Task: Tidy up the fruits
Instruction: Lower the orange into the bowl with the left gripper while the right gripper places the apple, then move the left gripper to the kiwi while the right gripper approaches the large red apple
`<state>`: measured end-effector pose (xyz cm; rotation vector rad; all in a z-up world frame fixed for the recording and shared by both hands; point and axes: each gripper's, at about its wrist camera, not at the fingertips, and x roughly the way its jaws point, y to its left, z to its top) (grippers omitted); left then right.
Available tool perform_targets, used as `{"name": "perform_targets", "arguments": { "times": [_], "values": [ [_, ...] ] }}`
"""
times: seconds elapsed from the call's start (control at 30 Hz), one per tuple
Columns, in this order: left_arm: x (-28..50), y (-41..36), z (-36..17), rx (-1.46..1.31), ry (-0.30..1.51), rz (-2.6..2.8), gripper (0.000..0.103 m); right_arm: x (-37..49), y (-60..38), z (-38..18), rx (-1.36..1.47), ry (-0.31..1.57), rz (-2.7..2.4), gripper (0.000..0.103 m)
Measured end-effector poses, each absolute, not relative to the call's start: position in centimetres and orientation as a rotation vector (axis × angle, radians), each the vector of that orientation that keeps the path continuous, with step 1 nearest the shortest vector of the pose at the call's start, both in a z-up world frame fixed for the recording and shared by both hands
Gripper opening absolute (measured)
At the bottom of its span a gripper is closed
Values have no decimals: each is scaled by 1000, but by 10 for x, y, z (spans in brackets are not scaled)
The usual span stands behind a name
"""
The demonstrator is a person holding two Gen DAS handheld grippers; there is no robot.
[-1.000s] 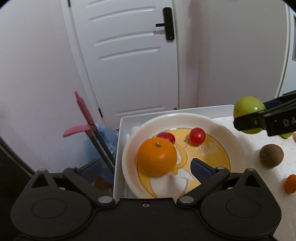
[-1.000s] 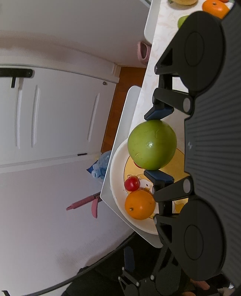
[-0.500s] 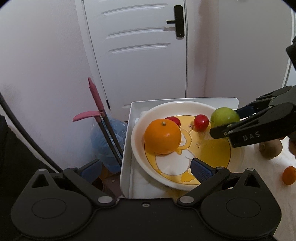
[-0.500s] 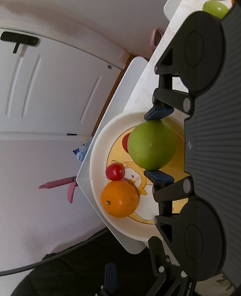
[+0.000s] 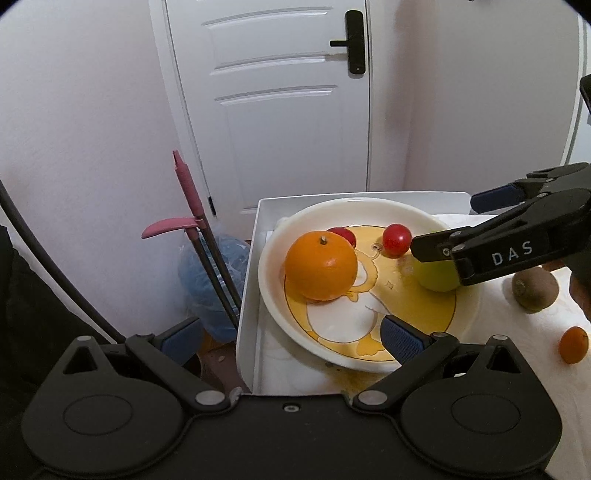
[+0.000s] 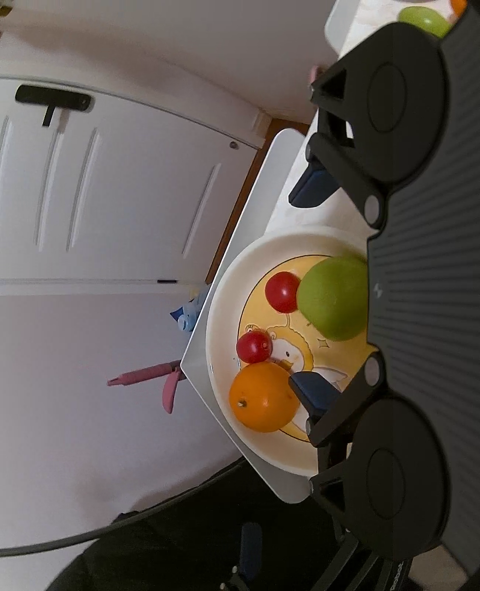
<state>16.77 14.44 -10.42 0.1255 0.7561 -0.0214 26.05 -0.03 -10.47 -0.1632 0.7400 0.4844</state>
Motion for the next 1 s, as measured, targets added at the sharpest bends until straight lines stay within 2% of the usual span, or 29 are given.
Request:
{"name": "perform_targets", "arguments": {
  "times": [0.47, 1.0],
  "values": [
    [155, 131, -76, 131, 698, -48, 103, 224, -28, -60, -87, 702, 385, 103],
    [134, 99, -44, 126, 606, -155, 103, 158, -120, -30, -11, 668, 156, 103]
  ]
}}
